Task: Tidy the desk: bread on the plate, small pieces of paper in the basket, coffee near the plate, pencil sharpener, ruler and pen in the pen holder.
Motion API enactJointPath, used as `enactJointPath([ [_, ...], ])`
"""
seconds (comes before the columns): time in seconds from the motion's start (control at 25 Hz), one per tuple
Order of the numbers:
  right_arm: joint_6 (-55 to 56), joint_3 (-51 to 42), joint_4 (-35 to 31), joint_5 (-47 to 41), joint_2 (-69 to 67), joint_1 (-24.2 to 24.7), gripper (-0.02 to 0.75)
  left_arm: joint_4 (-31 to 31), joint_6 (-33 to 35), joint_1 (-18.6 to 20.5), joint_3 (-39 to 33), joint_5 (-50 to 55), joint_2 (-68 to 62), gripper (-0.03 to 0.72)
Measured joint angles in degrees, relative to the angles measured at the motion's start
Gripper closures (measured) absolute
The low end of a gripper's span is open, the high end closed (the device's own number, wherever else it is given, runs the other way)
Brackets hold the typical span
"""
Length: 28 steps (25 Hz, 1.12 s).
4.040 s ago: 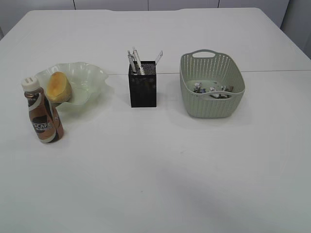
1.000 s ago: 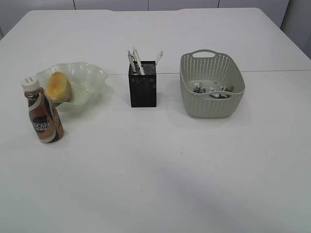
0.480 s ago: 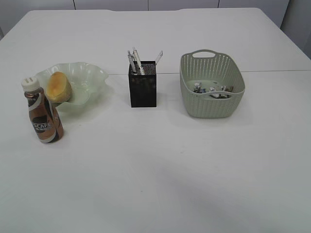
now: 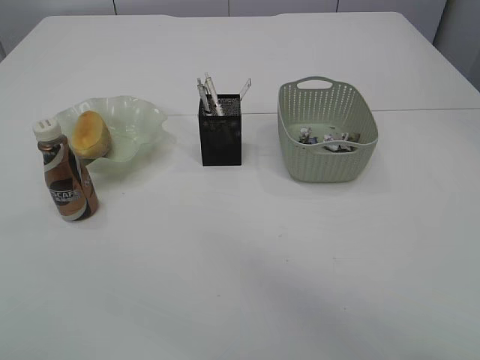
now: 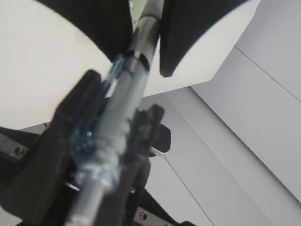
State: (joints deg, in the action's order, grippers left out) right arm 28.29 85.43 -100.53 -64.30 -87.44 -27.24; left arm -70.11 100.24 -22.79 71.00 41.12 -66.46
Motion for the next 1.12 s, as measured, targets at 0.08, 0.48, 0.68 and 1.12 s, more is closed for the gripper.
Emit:
enactJointPath([
  [0.08,0.0,0.0,-0.1,0.0,0.0,0.0,0.579,0.0,0.0,0.0,0.0,0.0,0.0,0.559],
  [0.48,-0.4,0.0,-0.4,-0.4,0.0,0.0,0.552,0.0,-0.4,0.0,0.0,0.0,0.0,0.57],
  [0.68,-0.5,0.0,-0.4,-2.2,0.0,0.2,0.54,0.0,-0.4,0.0,0.0,0.0,0.0,0.571],
  [1.12,-1.6,0.0,-0.1,-4.5,0.0,0.2,0.503,-0.7,-0.8,0.0,0.0,-1.6,0.0,0.576],
])
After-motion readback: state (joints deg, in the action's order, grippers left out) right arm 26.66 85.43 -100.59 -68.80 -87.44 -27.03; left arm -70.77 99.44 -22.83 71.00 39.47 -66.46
